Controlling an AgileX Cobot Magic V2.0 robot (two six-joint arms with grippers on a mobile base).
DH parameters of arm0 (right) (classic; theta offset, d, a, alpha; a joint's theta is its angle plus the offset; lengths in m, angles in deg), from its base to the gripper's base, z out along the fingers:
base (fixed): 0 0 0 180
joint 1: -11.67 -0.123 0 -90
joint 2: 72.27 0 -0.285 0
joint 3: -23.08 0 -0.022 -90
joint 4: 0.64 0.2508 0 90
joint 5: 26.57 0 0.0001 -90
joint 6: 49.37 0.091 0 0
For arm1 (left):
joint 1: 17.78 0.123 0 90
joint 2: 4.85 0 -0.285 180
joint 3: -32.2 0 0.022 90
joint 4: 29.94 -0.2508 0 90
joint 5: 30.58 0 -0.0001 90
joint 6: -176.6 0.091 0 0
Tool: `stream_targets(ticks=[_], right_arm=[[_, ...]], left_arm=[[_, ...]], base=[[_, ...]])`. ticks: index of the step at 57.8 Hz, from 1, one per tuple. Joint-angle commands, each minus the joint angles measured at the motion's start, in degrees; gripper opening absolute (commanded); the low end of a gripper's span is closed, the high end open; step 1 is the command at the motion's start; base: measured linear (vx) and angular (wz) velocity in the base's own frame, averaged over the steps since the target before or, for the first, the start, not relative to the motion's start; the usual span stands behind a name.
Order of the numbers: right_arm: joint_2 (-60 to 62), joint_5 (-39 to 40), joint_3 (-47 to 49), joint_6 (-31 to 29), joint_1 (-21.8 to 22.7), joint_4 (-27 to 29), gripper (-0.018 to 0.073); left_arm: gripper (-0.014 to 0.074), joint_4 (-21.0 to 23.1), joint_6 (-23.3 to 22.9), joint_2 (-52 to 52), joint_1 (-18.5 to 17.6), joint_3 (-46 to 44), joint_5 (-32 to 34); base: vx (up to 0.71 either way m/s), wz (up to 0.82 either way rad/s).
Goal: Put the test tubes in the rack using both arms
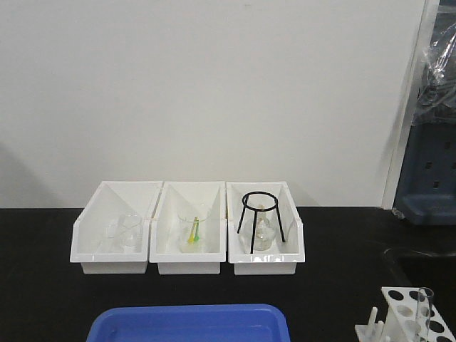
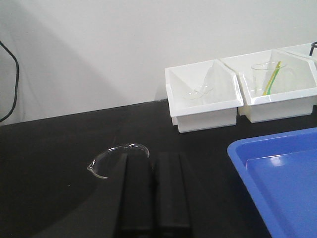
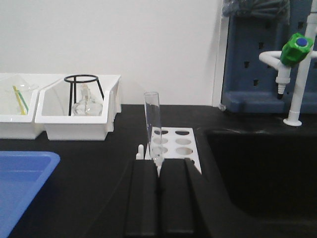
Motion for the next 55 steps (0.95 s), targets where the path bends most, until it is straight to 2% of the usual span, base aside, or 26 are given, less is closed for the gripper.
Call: stream_targets(ticks=[1,55], right_arm=[[0.74,3.71,-0.78,-0.27,0.00,-0.68,-0.0013],[0.74,3.71,-0.78,-0.27,0.07,-0.68,-0.0011]], left_arm=[[-0.0004,0.23,-0.32,0.68,0.25,-1.48,4.37],[-0.0004,0.23,-0.32,0.68,0.25,-1.48,4.37]], base=[[0.00,0.00],[0.00,0.00]])
